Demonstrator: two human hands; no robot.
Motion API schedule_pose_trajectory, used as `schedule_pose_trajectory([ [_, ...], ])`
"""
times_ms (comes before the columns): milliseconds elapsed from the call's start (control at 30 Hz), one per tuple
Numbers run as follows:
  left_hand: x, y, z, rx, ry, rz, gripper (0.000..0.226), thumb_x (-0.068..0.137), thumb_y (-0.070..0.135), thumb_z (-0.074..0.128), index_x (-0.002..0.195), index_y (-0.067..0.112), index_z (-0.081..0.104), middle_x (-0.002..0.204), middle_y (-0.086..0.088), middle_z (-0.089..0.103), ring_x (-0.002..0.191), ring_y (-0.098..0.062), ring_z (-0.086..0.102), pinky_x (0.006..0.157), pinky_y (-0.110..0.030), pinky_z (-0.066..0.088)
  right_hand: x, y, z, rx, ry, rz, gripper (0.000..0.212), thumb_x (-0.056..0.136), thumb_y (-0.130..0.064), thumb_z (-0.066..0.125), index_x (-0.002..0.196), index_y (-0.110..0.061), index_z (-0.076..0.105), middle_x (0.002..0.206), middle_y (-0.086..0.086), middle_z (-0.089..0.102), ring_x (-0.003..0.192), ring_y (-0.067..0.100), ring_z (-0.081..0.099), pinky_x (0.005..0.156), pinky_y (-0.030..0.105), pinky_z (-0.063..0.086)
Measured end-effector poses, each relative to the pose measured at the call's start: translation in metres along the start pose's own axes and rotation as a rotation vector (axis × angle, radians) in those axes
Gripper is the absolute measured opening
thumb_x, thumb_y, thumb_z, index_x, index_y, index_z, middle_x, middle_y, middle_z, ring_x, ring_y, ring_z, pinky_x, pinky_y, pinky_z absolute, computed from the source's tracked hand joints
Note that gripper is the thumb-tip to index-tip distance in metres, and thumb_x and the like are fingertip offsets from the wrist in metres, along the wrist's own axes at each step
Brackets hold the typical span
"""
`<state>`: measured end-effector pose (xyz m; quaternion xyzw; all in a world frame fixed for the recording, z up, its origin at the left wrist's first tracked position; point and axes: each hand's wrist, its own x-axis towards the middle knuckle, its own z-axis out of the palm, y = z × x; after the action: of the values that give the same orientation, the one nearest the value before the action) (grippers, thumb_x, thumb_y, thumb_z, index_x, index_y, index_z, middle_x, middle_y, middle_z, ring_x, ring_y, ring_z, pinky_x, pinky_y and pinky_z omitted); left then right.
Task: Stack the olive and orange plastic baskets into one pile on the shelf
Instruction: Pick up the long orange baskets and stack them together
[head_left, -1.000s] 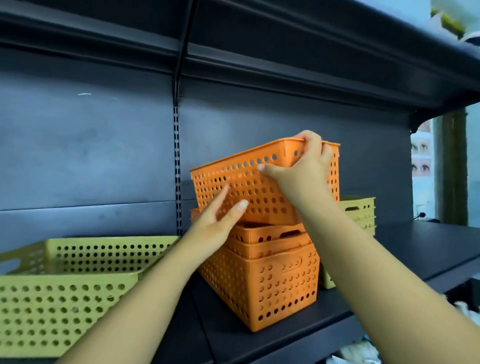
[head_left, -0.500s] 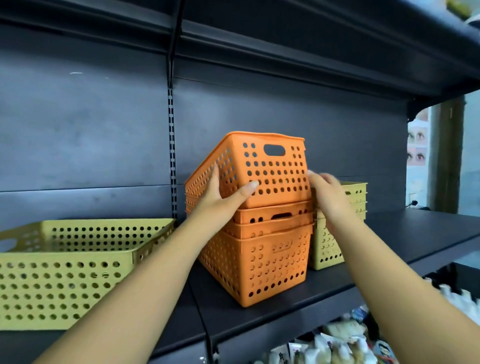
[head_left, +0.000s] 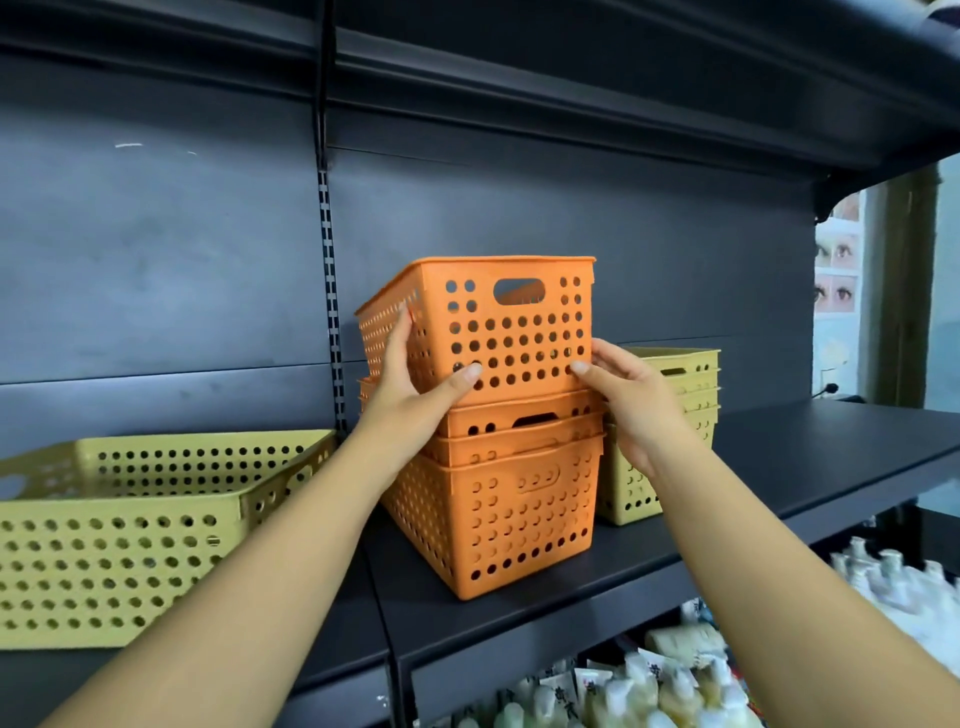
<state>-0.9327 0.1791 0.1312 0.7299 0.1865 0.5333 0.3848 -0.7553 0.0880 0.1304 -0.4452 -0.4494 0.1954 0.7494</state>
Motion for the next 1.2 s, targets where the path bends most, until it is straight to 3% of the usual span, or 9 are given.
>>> schedule_pose_trajectory([
  [167, 0.000, -0.008, 0.001, -0.087, 0.023, -0.062, 0.073, 0.077, 0.015, 0.067, 0.132, 0.034, 0.022, 0.122, 0.009, 0.045, 0.108, -0.009, 0.048, 0.100, -0.037, 0.035, 0.000, 0.010, 0.001, 0.038, 0.027, 0.118, 0.023, 0.083, -0.009, 0.059, 0.105, -0.008, 0.063, 0.094, 0.004, 0.067, 0.081, 0.015, 0.060, 0.066, 0.028, 0.046],
  [300, -0.003, -0.007, 0.007, -0.073, 0.052, -0.117, 0.063, 0.073, 0.039, 0.069, 0.115, 0.035, 0.023, 0.100, 0.019, 0.047, 0.092, 0.000, 0.050, 0.092, -0.037, 0.040, 0.002, 0.012, 0.004, -0.032, 0.007, 0.144, 0.031, 0.074, -0.034, 0.068, 0.093, -0.016, 0.052, 0.096, 0.003, 0.061, 0.091, 0.019, 0.054, 0.082, 0.037, 0.043],
  [433, -0.004, -0.001, 0.013, -0.045, 0.143, -0.150, 0.089, 0.043, 0.068, 0.065, 0.113, 0.034, 0.022, 0.125, 0.002, 0.047, 0.111, -0.017, 0.051, 0.098, -0.045, 0.042, 0.005, 0.010, 0.010, -0.087, 0.001, 0.102, 0.064, 0.072, -0.048, 0.065, 0.124, -0.018, 0.044, 0.124, 0.003, 0.054, 0.113, 0.019, 0.050, 0.095, 0.039, 0.039],
  [567, -0.006, 0.001, 0.012, -0.099, 0.207, -0.107, 0.098, 0.044, 0.067, 0.064, 0.124, 0.034, 0.020, 0.135, -0.002, 0.038, 0.112, -0.018, 0.050, 0.094, -0.041, 0.044, 0.008, 0.009, 0.013, -0.115, -0.057, 0.046, 0.073, 0.073, -0.059, 0.057, 0.135, -0.031, 0.031, 0.134, -0.006, 0.043, 0.125, 0.017, 0.039, 0.094, 0.036, 0.032],
  [700, -0.006, 0.001, 0.010, -0.101, 0.237, -0.055, 0.108, 0.043, 0.075, 0.064, 0.132, 0.055, 0.008, 0.152, 0.002, 0.020, 0.131, -0.020, 0.036, 0.104, -0.051, 0.036, 0.008, 0.013, 0.018, -0.274, -0.071, -0.076, 0.079, 0.066, -0.074, 0.049, 0.134, -0.056, 0.012, 0.152, -0.006, 0.024, 0.138, 0.017, 0.024, 0.111, 0.047, 0.023],
  [867, -0.002, 0.001, 0.009, -0.031, 0.206, -0.006, 0.089, 0.064, 0.064, 0.054, 0.140, 0.043, 0.013, 0.147, 0.002, 0.033, 0.131, -0.016, 0.038, 0.107, -0.046, 0.033, 0.013, 0.009, 0.020, -0.184, -0.009, -0.097, 0.048, 0.083, -0.058, 0.045, 0.123, -0.033, 0.037, 0.116, -0.008, 0.055, 0.109, 0.013, 0.050, 0.100, 0.039, 0.036],
  [967, 0.003, 0.010, 0.005, -0.024, 0.195, -0.010, 0.089, 0.060, 0.069, 0.053, 0.138, 0.041, 0.020, 0.144, 0.001, 0.040, 0.127, -0.016, 0.043, 0.107, -0.044, 0.035, 0.022, -0.002, 0.022, -0.161, 0.006, 0.039, 0.073, 0.071, -0.072, 0.045, 0.131, -0.030, 0.037, 0.127, -0.002, 0.053, 0.114, 0.016, 0.049, 0.094, 0.036, 0.037],
  [1067, 0.008, 0.019, 0.002, 0.015, 0.198, 0.014, 0.052, 0.059, 0.069, 0.054, 0.105, 0.049, 0.041, 0.124, 0.001, 0.057, 0.113, -0.017, 0.055, 0.100, -0.045, 0.042, 0.027, -0.019, 0.030, -0.244, -0.054, 0.074, 0.061, 0.077, -0.068, 0.041, 0.116, -0.023, 0.057, 0.106, -0.006, 0.065, 0.093, 0.007, 0.057, 0.073, 0.027, 0.039],
  [1200, 0.005, 0.016, -0.003, 0.080, 0.213, 0.112, 0.026, 0.071, 0.056, 0.052, 0.089, 0.043, 0.038, 0.091, 0.010, 0.055, 0.087, -0.011, 0.057, 0.091, -0.043, 0.048, 0.032, -0.024, 0.034, -0.296, 0.083, -0.010, 0.046, 0.083, -0.053, 0.049, 0.117, -0.023, 0.046, 0.098, -0.007, 0.059, 0.091, 0.012, 0.058, 0.076, 0.030, 0.045],
])
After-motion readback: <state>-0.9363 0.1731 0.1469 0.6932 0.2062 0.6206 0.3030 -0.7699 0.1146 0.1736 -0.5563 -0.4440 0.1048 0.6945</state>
